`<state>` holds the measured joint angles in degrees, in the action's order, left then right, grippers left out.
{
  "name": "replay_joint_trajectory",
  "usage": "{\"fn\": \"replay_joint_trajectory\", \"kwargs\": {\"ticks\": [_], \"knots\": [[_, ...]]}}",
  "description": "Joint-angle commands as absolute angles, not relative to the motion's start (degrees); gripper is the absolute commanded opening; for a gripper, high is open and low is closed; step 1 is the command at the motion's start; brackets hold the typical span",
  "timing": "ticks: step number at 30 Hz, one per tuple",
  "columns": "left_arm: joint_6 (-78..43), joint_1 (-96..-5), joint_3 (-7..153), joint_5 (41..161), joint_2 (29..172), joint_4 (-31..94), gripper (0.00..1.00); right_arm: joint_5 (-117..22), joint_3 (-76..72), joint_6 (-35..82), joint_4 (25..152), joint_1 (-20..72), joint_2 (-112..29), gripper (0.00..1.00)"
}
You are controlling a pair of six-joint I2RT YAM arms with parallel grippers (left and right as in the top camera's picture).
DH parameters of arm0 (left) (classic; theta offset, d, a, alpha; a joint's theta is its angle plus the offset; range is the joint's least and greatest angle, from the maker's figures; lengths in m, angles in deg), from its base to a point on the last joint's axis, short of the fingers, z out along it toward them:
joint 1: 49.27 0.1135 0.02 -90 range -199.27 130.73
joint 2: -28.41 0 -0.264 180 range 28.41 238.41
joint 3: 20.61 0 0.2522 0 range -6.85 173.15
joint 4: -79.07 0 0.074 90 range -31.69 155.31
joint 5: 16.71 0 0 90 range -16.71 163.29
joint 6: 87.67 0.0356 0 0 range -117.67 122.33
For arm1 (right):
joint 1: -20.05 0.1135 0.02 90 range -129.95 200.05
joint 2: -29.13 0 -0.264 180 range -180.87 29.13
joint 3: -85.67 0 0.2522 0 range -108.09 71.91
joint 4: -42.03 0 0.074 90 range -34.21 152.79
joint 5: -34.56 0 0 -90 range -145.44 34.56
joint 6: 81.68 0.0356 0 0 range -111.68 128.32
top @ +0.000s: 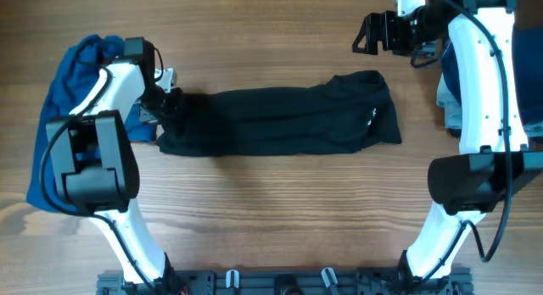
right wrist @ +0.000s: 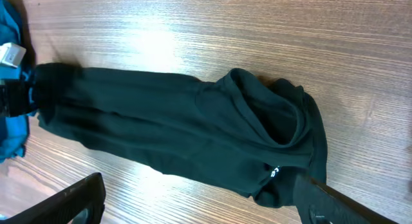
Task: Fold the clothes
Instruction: 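Fold the strip's left end rightward over the middle with the left gripper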
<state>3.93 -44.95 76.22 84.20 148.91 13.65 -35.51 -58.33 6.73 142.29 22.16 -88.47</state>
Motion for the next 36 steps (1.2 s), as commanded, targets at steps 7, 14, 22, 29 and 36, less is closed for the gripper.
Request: {"fn": "replay_joint_trajectory", "kwargs": {"ticks": [7, 14, 22, 29, 36], "knots": [[0.4, -40.0, 75.0, 86.6, 143.7, 11.0, 0.04, -35.0, -58.6, 7.0, 141.5, 22.1, -89.0, 0.95], [0.6, -37.0, 78.5, 86.5, 139.8, 7.6, 0.04, -35.0, -58.6, 7.1, 141.7, 22.1, -89.0, 0.95], [0.8, -36.9, 83.4, 86.6, 139.4, 3.7, 0.04, -35.0, -58.6, 7.0, 141.8, 22.1, -89.0, 0.96], [0.2, -41.5, 84.0, 89.4, 139.4, 3.4, 0.04, -35.0, -58.6, 7.0, 141.6, 22.1, -89.0, 0.96], [-7.1, -51.7, 86.6, 89.3, 139.4, 7.9, 0.04, -35.0, -58.6, 7.2, 141.5, 22.1, -89.0, 0.97]]}}
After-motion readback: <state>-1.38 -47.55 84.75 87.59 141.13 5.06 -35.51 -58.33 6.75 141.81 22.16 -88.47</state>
